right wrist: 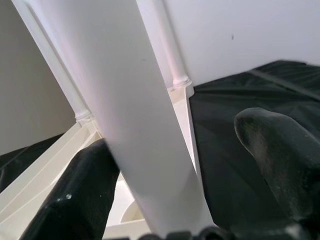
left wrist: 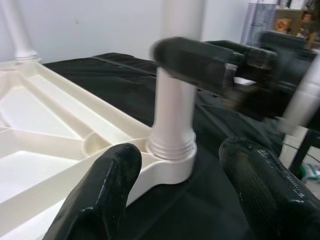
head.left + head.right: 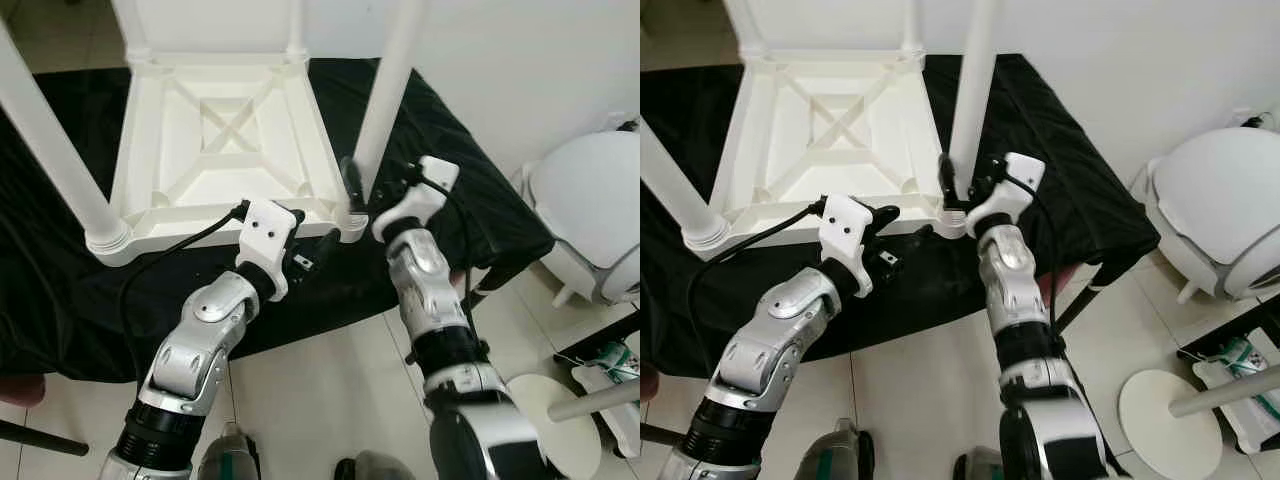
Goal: Building children table
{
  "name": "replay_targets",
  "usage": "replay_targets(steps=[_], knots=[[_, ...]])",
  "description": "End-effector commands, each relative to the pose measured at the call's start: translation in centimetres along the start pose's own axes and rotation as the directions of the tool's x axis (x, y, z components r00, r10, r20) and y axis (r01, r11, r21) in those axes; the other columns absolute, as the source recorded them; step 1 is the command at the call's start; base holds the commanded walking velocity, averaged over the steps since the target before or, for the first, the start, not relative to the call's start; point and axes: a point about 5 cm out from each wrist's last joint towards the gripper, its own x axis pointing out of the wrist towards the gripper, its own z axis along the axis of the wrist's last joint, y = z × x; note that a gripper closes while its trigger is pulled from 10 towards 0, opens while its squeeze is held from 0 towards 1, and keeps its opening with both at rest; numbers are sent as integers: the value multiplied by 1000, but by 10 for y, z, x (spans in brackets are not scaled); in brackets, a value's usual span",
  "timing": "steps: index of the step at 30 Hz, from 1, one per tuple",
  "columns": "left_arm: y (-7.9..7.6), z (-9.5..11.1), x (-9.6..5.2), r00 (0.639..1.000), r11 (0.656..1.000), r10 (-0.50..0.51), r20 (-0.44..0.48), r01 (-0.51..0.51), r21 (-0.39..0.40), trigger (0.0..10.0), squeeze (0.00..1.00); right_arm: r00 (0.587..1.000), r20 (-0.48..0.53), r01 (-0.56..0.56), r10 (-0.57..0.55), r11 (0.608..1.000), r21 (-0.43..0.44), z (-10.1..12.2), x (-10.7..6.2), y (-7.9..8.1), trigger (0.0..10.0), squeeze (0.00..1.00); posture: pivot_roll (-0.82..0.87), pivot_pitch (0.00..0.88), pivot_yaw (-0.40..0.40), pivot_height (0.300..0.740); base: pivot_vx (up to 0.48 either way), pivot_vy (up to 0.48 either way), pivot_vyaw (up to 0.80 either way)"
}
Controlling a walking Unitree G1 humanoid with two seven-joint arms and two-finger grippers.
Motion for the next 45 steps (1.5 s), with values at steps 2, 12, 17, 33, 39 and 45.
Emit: replay_targets(steps=[2,12,17,33,39,45], knots=[[6,0,1,999,999,54,-3,-54,-1,10000,0,999,36,8,-7,1000,-27,7,-10,-7,10000,0,-11,0,-35,740,0,0,0],[31,-7,11,976,979,200,-82,-202,-20,10000,0,989,131,-64,69,997,-37,38,-2,-5,10000,0,-27,0,-19,740,0,0,0],[56,-7,20,928,930,356,-114,-363,-53,10000,0,972,215,-85,93,995,-45,64,16,-1,10000,0,-31,6,-14,740,0,0,0],[104,-10,6,746,744,655,-122,-664,-67,10000,0,920,362,-128,150,988,-85,120,43,4,10000,0,-13,14,-20,740,0,0,0],[107,-15,4,713,707,688,-137,-701,-97,10000,0,901,401,-136,166,985,-102,137,49,5,10000,0,-13,17,-21,740,0,0,0],[110,-32,9,687,672,699,-198,-726,-145,10000,0,872,450,-143,195,979,-146,164,58,6,10000,0,-11,20,-26,740,0,0,0]])
